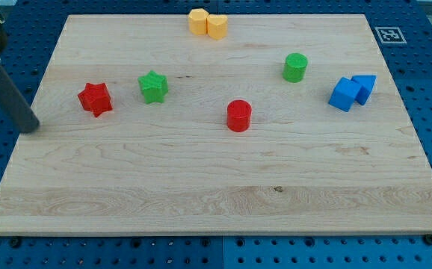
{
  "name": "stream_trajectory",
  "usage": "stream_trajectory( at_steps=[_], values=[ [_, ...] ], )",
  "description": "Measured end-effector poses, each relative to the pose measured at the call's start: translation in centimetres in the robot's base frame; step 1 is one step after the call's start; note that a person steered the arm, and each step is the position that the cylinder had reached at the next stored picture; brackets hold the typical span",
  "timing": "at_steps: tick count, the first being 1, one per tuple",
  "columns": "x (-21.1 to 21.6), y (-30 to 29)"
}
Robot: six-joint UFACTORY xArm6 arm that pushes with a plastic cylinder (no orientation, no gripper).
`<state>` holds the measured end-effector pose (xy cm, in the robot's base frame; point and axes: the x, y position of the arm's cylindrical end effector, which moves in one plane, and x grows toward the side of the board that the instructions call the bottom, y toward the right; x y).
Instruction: Push the red star into red circle
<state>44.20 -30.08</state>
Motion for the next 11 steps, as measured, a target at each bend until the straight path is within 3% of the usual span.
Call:
stream_trajectory(
  at_steps=[1, 2, 5, 8, 11],
  values=[
    [-5.9, -0.4],
    [-5.9, -0.3],
    [-3.4, 9.8],
    [1.1, 11.4],
    [1.9, 19.8]
  ],
)
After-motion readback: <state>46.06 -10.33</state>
